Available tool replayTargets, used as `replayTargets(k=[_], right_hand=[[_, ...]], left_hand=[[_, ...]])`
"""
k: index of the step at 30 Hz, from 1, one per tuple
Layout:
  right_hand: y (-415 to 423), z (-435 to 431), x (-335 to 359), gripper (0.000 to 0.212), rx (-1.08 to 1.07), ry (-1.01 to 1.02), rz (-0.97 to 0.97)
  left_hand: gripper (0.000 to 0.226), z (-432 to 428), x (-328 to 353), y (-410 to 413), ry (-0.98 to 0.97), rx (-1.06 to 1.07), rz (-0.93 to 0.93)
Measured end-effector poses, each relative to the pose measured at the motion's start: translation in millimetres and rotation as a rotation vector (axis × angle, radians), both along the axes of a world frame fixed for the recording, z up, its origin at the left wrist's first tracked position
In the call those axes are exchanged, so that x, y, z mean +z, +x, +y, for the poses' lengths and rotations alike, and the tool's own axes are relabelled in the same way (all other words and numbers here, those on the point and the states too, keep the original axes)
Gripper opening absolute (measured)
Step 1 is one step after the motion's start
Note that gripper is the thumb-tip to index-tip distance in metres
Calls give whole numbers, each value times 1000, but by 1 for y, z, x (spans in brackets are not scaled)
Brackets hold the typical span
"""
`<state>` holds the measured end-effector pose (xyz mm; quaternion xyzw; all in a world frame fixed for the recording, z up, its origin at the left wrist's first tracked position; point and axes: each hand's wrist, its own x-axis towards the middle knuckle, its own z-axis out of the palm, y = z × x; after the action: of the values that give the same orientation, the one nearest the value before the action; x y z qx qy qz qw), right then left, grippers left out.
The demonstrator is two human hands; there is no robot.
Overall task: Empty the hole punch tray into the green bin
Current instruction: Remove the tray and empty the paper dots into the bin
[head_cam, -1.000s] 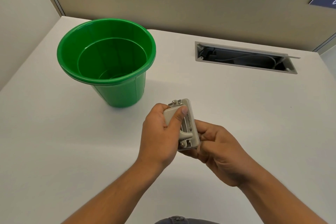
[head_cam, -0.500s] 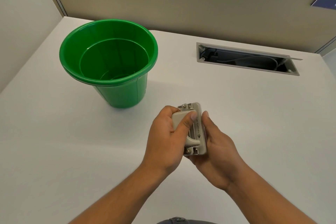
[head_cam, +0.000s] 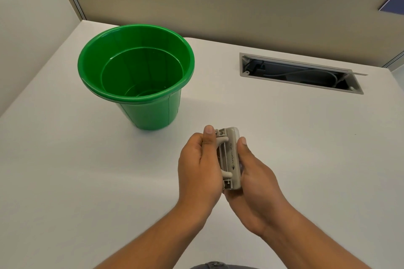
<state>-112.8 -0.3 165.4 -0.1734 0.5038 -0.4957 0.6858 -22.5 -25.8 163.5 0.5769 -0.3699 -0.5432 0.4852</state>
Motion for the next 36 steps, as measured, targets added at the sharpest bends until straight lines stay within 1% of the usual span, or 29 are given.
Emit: replayTargets(k=[3, 12, 19, 23, 30, 36], right_hand=[[0, 0, -2, 49, -27, 27, -66], [-6, 1, -7, 54, -85, 86, -263], [-7, 0, -6, 55, -120, 109, -357], [-7, 1, -5, 54, -150, 118, -422], [-10, -1, -6, 54, -218, 155, -510], [-8, 1, -6, 53, -208, 150, -559]], left_hand=[[47, -2, -4, -1, 14, 8, 14], [46, -3, 2, 2, 111, -27, 175], [47, -4, 1, 7, 192, -7, 291], [44, -7, -1, 10, 215, 9, 419], [39, -5, -7, 16, 354, 30, 742], [40, -4, -9, 23, 421, -12, 870]])
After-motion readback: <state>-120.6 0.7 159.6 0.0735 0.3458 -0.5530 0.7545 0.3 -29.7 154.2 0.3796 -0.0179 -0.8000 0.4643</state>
